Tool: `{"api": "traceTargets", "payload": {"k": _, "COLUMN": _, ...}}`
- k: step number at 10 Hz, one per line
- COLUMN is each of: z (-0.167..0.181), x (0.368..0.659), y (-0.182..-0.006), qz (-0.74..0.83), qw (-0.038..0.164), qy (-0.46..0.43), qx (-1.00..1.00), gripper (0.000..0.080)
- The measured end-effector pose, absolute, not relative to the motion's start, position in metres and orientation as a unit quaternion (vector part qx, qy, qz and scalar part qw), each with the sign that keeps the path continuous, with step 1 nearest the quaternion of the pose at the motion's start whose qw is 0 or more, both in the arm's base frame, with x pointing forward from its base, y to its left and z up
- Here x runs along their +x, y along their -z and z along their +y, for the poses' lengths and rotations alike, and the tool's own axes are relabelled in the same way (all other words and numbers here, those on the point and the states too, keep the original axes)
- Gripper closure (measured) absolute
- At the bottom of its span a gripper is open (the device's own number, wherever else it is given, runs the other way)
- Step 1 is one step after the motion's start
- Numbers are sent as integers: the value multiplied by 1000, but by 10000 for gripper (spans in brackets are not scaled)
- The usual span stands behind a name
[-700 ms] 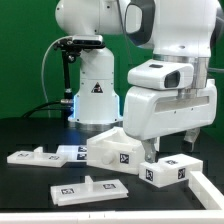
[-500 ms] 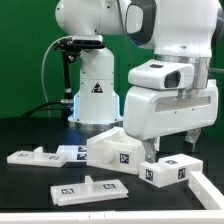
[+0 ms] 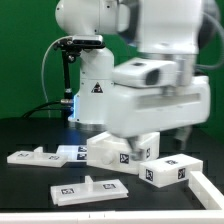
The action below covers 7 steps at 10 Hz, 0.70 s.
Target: Assemble cabinet
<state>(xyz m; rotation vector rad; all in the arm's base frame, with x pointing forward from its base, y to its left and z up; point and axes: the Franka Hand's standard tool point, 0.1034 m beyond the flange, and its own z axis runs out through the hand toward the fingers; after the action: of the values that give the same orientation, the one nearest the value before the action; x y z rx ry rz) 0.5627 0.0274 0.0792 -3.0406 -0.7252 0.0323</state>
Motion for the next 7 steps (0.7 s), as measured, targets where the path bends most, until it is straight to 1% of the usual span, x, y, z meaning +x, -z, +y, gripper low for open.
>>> {"api": "traceTargets", "payload": {"k": 1, "z": 0, "x": 565, "y": -80, "qz": -240, "qw": 8, "qy": -8, "qx": -971, "gripper": 3}}
{"api": "traceTargets", "payload": {"k": 2, "z": -26, "x": 570, "y": -85, "qz": -259, "qw": 2, "qy": -3, "qx": -966, "gripper": 3}}
{"api": "traceTargets", "payload": {"k": 3, "z": -31, "x": 576, "y": -89, "qz": -267, "qw": 1, "qy": 2, "qx": -964, "gripper": 3}}
{"api": "traceTargets", "payload": {"k": 5, "z": -28, "x": 575, "y": -86, "qz": -269, "qw": 2, "qy": 0, "qx": -963, "gripper": 3}}
{"api": "traceTargets", "payload": {"k": 6, "z": -31, "x": 575, "y": -81, "qz": -253, "qw": 5, "qy": 8, "qx": -967, "gripper": 3}}
{"api": "traceTargets", "payload": {"k": 7, "z": -40, "x": 570, "y": -63, "qz": -227, "qw": 9, "qy": 19, "qx": -974, "gripper": 3}}
